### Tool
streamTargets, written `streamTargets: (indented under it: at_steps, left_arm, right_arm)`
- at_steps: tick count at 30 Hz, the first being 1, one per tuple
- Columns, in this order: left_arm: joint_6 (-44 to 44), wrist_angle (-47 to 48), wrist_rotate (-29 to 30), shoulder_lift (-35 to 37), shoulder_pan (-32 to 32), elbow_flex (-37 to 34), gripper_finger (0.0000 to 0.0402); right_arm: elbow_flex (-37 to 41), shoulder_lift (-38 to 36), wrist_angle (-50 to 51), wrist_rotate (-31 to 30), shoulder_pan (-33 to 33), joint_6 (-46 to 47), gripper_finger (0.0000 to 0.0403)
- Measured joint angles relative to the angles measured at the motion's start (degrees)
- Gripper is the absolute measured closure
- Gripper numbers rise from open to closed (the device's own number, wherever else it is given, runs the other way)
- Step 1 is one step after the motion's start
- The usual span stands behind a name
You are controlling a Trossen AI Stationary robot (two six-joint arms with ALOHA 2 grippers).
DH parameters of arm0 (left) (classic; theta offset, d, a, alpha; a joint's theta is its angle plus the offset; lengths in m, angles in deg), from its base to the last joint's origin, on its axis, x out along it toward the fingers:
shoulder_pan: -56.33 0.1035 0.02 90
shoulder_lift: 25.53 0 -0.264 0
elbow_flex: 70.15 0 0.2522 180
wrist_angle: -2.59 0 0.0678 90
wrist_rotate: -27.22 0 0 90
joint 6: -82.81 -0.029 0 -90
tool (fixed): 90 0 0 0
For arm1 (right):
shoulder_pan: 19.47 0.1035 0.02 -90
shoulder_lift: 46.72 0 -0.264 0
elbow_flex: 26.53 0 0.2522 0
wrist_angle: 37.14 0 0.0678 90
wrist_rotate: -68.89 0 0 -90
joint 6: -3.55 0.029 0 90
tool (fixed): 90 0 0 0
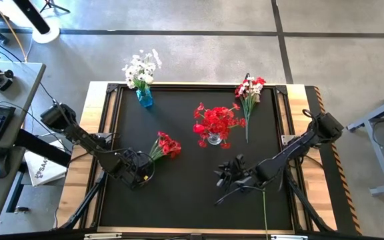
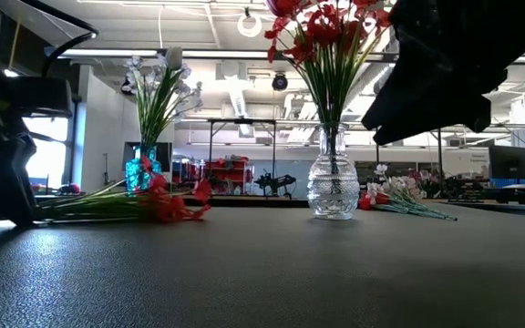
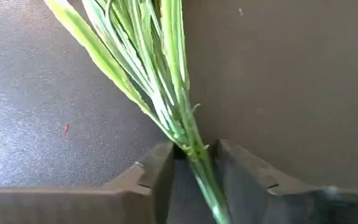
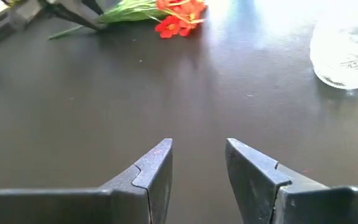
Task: Sort flowers into vase by color
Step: Put the bottom red flowers into the transparent vase
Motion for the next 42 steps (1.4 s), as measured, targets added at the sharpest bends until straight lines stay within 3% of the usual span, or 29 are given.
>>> streamTargets:
  at_steps: [6,11,16,19,25,31,36,42]
  left_arm:
    - [-2.1,-1.5,3.3,1.3,-0.4,-0.3,0.0388]
    - [-6.0,-7.2,12.1,5.3,-2.6,-0.3,0.0389]
    - [-26.6,-24.1,21.9,8.9,-6.0,-0.3,0.0398]
    - [-43.1,-38.1,24.0,8.8,-7.3,-0.2,0.0397]
    - [-67.5,-63.2,19.4,5.6,-7.4,-0.2,0.0397]
    - [-76.0,-74.5,11.5,2.4,-5.5,0.0,0.0397]
    - [-73.1,-74.5,7.1,0.6,-3.6,0.2,0.0397]
    - [-72.3,-74.7,6.8,-1.0,-2.9,0.2,0.0397]
  right_arm:
    - [0.0,0.0,-3.3,-3.8,3.6,-3.9,0.0258]
    - [0.0,0.0,-10.0,-6.9,6.5,-12.0,0.0258]
    - [0.0,2.9,-24.1,-7.2,7.6,-27.9,0.0258]
    - [0.0,6.8,-35.0,-7.0,7.2,-38.5,0.0258]
    - [-0.1,16.6,-58.0,-4.6,4.3,-54.6,0.0257]
    - [-3.6,23.9,-77.9,4.3,0.0,-69.4,0.0209]
    - [-9.6,24.5,-79.2,8.9,-2.5,-75.5,0.0155]
    - [-17.7,24.5,-72.5,9.1,-2.8,-81.0,0.0144]
